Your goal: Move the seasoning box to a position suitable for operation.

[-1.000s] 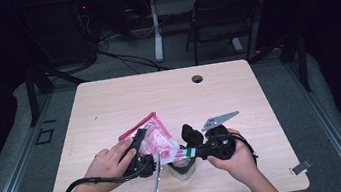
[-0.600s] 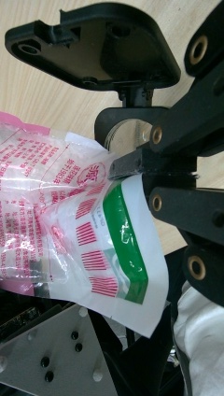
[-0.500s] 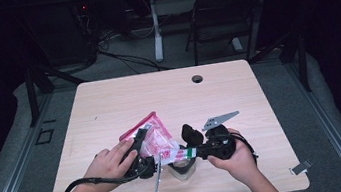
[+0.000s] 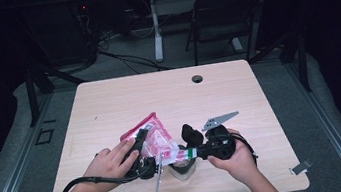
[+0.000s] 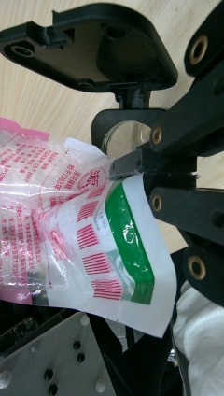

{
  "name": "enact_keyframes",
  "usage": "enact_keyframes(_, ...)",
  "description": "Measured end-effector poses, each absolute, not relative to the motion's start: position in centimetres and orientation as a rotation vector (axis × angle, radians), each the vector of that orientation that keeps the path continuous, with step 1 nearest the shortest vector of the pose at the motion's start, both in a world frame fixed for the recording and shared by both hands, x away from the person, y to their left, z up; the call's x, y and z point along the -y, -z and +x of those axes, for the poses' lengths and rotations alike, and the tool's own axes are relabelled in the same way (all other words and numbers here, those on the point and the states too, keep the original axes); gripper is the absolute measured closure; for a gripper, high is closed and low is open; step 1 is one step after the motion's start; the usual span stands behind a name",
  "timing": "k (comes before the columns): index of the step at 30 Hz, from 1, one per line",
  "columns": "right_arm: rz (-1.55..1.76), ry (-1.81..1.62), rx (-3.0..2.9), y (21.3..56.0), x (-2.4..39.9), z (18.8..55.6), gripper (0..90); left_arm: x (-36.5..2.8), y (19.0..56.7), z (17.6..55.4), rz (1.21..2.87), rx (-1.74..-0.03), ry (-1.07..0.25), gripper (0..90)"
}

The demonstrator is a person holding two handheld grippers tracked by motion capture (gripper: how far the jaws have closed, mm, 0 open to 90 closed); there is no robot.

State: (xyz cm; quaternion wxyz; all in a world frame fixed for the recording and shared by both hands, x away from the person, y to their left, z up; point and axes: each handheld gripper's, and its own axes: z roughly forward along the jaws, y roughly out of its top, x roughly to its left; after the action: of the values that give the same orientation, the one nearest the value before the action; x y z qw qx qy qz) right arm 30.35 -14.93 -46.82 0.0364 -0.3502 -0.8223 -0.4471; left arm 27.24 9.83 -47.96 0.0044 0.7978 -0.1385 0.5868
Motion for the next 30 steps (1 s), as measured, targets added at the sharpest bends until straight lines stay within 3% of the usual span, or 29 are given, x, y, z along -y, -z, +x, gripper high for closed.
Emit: enact_keyframes(30,-1.078,1.361,2.524,47.1,15.05,30.52,90.0,-9.44,47.37,26.92,2.478,0.521,-1.904,67.2)
